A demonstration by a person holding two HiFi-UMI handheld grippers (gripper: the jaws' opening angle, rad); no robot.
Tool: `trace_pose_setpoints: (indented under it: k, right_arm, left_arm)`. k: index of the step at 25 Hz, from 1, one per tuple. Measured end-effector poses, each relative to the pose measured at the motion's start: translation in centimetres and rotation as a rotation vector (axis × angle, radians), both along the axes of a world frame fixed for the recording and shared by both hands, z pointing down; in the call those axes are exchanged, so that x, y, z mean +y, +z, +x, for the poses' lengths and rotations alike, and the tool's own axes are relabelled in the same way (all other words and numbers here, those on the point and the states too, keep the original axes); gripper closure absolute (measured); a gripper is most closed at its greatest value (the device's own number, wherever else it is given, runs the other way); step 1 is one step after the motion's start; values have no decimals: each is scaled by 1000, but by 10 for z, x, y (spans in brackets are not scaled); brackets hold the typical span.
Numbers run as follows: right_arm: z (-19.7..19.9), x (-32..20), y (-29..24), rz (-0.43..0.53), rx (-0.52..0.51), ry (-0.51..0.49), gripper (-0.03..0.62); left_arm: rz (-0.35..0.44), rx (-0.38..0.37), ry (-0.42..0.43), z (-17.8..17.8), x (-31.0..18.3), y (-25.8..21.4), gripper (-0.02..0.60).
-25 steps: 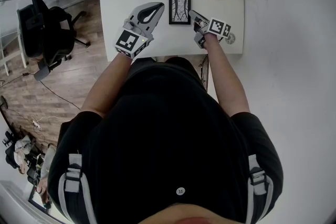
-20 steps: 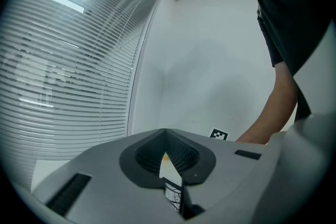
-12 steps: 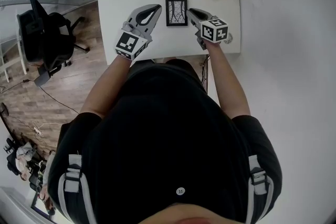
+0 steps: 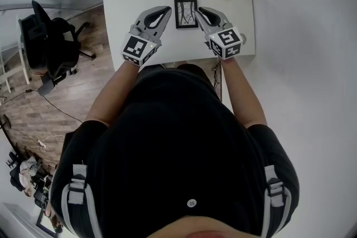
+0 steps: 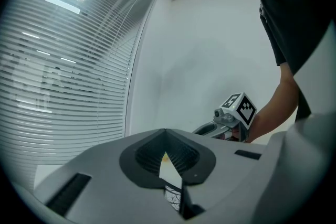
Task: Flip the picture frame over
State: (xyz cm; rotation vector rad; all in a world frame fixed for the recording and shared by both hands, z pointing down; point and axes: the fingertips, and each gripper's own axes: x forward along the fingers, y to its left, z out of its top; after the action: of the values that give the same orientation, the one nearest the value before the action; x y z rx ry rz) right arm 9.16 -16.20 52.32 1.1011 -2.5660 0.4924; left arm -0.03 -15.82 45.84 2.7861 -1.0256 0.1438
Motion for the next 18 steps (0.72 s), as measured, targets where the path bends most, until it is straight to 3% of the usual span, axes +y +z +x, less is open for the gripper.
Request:
trace_pose_setpoints:
  k: [8,13,18]
  right_arm:
    - [-10,5,-58,138,-64,-3,537]
    - [-13,10,-93,231,-81,-7,543]
    - [-14,13,-109,273,-80,0,548]
  left_arm:
    - [10,-4,32,4,4,-15,577]
    - [41,34,44,8,5,-33,577]
    - [32,30,60,10,10,-46,577]
